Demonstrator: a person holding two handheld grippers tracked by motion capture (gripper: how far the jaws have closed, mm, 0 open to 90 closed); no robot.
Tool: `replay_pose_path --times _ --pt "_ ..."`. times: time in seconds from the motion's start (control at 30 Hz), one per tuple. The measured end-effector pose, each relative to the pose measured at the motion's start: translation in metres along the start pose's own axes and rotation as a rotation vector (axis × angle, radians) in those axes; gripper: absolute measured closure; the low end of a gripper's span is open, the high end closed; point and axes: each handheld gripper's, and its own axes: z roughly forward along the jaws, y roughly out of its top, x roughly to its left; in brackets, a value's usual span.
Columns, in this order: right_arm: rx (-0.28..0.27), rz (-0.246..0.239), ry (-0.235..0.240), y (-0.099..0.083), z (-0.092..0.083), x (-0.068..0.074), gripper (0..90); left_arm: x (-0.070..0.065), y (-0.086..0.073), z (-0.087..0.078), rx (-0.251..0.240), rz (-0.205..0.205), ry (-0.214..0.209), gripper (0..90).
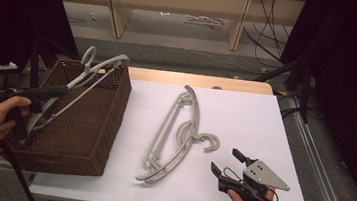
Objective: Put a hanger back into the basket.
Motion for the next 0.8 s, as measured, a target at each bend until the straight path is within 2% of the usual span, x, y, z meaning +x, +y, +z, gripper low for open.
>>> replay_pose_path --times 0.03,0.17,0.2,0.23,0.27,0.33,0.37,0.53,0.57,0.63,0.7,0.8 --pt "-0.001 -0.002 0.001 0.0 0.0 0.0 20.5 0.005 -0.003 -0.004 0.002 0.01 -0.007 81.5" --pt "-0.005 0.01 0.004 -0.001 0.002 0.0 20.5 0.008 -0.009 -0.011 -0.003 0.021 -0.012 81.4" --pt "-0.003 0.012 0.007 -0.001 0.002 0.0 20.5 0.009 -0.012 -0.013 0.012 0.044 -0.008 81.4" --pt "-0.003 0.012 0.007 -0.001 0.002 0.0 20.5 0.009 -0.012 -0.013 0.012 0.044 -0.008 81.4" --pt "0.002 0.004 0.006 -0.001 0.001 0.001 20.6 0.01 -0.013 -0.015 0.029 0.064 0.0 81.4" --pt "-0.014 0.01 0.013 -0.001 0.002 0.002 20.7 0.012 -0.014 -0.015 0.034 0.074 0.002 81.4" --pt "-0.003 0.006 0.006 0.0 0.001 0.001 20.6 0.013 -0.014 -0.016 0.039 0.075 0.003 81.4" --pt "0.0 0.012 0.013 -0.001 0.002 0.001 20.7 0.022 -0.017 -0.01 0.081 0.097 0.006 81.4" --pt "0.002 0.011 0.013 -0.001 0.002 0.001 20.8 0.024 -0.017 -0.007 0.092 0.107 0.013 81.4" --pt "0.003 0.012 0.014 -0.001 0.002 0.001 20.8 0.027 -0.02 -0.001 0.136 0.157 0.013 81.4" --pt "0.001 0.004 0.006 -0.001 0.002 0.001 20.9 0.028 -0.021 0.001 0.147 0.164 0.01 81.4" --pt "0.002 0.012 0.015 -0.001 0.002 0.001 20.9 0.036 -0.022 0.006 0.176 0.171 0.024 81.2"
